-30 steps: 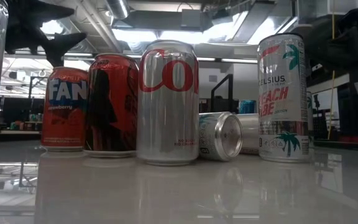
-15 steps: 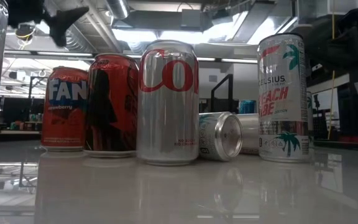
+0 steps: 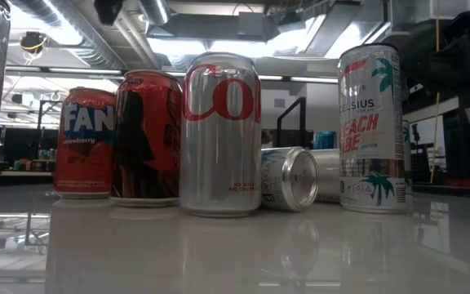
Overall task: Place canned beverage on shelf
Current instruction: Put the red soda can on the shelf
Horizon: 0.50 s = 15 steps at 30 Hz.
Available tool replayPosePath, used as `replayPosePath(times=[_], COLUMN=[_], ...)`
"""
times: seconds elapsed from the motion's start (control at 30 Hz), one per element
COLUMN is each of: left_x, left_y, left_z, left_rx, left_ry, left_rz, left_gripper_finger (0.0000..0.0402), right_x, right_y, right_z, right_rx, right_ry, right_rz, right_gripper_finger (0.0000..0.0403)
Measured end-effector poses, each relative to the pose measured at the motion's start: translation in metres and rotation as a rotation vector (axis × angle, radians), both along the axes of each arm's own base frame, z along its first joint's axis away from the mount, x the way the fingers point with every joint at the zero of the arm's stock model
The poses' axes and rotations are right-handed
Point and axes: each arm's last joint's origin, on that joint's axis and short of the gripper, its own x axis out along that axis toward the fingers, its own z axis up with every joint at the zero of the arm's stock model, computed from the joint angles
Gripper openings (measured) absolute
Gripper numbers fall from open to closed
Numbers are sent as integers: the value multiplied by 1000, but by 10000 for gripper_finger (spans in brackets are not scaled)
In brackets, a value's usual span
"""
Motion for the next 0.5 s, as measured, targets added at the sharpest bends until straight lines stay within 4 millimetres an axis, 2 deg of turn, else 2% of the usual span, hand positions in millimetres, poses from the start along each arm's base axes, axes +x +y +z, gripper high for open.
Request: replayPosePath(times=[0.2,0.5], left_x=[14,15], left_y=[-6,-6], left_z=[16,17], left_rx=[-3,4], left_ry=[-8,-19], left_rz=[-22,-23], left_gripper_finger=[240,247], right_x=[0,0], right_y=[0,0], right_z=[0,0], right_rx=[0,0], right_ry=[0,0], right_rz=[0,0], right_gripper_finger=[0,0])
